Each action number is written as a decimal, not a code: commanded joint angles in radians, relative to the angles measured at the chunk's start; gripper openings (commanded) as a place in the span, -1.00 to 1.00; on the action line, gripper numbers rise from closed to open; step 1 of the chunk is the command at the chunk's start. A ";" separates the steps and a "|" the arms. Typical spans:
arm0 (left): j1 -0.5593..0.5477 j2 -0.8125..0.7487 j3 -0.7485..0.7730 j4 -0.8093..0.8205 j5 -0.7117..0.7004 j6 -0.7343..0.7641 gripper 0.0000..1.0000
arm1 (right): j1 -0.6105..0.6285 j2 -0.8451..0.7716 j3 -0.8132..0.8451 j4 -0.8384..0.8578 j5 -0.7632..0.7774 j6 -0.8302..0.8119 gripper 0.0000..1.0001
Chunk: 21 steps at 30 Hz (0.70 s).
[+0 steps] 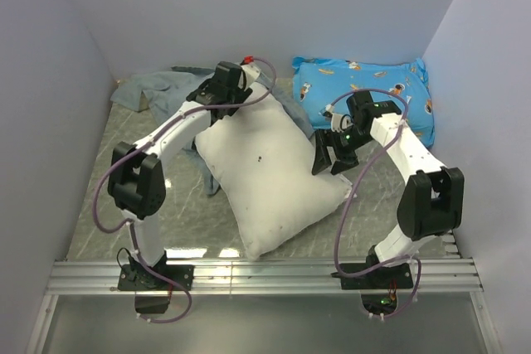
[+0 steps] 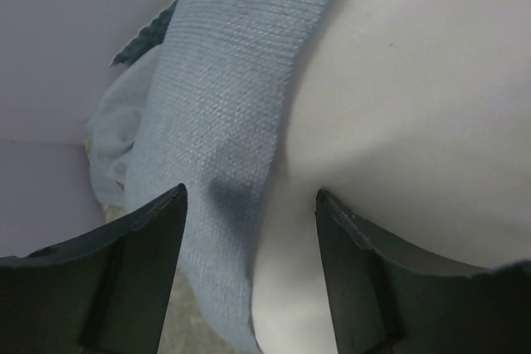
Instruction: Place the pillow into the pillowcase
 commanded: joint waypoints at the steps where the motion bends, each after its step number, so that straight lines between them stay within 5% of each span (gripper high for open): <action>1: 0.000 0.031 0.052 0.116 -0.017 0.132 0.36 | -0.002 0.024 -0.005 0.029 -0.001 0.034 0.71; 3: 0.003 0.065 0.074 0.144 -0.027 0.155 0.32 | -0.002 0.041 -0.002 0.047 0.002 0.036 0.70; 7: 0.017 0.120 0.130 0.201 -0.051 0.169 -0.03 | -0.003 0.104 0.023 0.078 0.028 0.039 0.28; 12: 0.022 0.197 0.227 0.228 -0.051 0.213 -0.08 | -0.008 0.132 0.038 0.130 0.088 0.054 0.18; 15: 0.023 0.248 0.259 0.240 -0.052 0.250 -0.28 | -0.011 0.150 0.059 0.133 0.082 0.053 0.14; 19: 0.022 0.292 0.345 0.176 0.004 0.241 -0.99 | -0.013 0.155 0.075 0.155 0.071 0.053 0.08; 21: 0.016 0.289 0.385 0.107 0.089 0.187 -0.99 | -0.011 0.159 0.084 0.175 0.050 0.062 -0.02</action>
